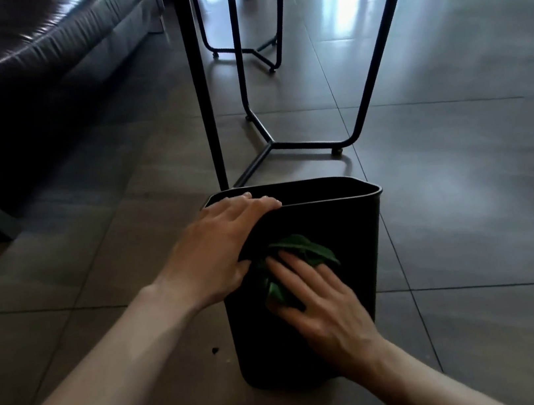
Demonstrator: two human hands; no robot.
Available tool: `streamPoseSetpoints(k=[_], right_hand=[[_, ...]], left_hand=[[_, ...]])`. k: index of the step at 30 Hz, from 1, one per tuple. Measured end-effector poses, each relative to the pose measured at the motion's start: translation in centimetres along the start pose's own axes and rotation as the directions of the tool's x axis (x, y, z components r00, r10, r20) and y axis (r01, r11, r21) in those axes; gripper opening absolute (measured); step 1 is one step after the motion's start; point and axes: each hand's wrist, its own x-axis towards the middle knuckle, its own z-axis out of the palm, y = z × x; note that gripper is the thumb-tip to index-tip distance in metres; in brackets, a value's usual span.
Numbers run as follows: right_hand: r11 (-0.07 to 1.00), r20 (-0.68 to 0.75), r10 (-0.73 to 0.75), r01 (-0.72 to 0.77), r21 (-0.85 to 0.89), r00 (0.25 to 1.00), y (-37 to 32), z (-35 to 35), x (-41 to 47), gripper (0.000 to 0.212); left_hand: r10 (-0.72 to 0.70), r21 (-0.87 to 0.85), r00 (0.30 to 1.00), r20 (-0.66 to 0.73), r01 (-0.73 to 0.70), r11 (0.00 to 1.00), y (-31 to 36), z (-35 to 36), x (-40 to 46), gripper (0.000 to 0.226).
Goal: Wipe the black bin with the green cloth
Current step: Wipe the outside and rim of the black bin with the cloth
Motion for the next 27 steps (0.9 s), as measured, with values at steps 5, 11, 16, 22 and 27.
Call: streamPoseSetpoints(k=[5,11,16,22,27], right_hand=[[0.956,0.209,-0.292,0.286,0.060,0.933,-3.0,4.0,-6.2,0.015],[0.908,0.310,-0.412,0.413,0.065,0.857,-2.1,3.9,-6.4,0.019],[0.976,0.117,-0.217,0.215,0.027,0.969,-2.0,3.0,-1.5,0.032],[0.907,0.296,-0.420,0.397,0.137,0.858,-5.4,6.7,-5.7,0.026],[0.874,0.336,-0.480,0.473,0.110,0.810,-2.5,5.2,-6.2,0.027]], left_hand=[[-0.003,-0.017,1.000,0.019,0.004,1.000,-0.5,0.1,0.3,0.096],[-0.034,-0.080,0.999,0.008,0.035,0.996,-0.7,0.4,1.0,0.095],[-0.034,-0.085,0.999,-0.014,0.032,0.996,-0.9,0.7,1.5,0.094],[-0.047,-0.106,0.999,-0.007,0.046,0.993,-1.2,0.5,1.3,0.096],[-0.027,-0.115,0.999,-0.019,0.024,0.993,-1.1,0.5,0.9,0.096]])
